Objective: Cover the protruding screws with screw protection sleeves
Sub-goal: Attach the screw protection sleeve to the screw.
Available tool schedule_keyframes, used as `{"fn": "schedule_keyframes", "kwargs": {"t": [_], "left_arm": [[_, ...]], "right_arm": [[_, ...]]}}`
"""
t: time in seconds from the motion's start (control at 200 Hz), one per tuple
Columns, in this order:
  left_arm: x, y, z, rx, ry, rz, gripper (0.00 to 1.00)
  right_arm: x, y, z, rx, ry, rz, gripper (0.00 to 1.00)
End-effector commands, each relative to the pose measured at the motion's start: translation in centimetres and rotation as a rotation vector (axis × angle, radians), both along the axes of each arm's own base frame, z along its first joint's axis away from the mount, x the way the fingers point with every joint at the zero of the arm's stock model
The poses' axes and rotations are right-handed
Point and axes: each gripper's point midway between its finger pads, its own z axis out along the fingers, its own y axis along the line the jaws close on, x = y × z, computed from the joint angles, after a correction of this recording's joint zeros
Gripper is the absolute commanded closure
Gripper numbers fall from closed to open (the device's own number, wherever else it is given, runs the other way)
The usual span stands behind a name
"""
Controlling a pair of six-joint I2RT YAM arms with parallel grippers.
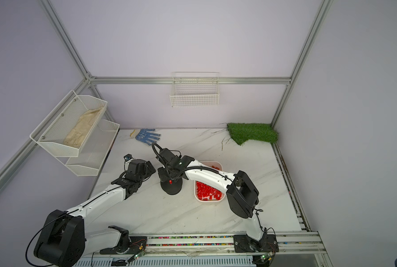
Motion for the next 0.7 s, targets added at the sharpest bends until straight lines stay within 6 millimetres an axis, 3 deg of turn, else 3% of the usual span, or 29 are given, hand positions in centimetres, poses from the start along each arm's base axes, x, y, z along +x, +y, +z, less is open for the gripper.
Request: {"fn": "schedule_keyframes", "kwargs": {"t": [0.0, 0.695], "left_arm": [[-0.12, 0.31, -0.47, -0.011, -0.010, 0.016, 0.00], [-0.24, 0.36, -0.68, -0.015, -0.010, 0.019, 0.00]], "right_arm": [[-0.48, -0.24, 1.52, 0.033, -0.004, -0.002, 0.84], [-1.05, 0.23, 1.51, 0.032, 0.003, 0.008, 0.77]]}}
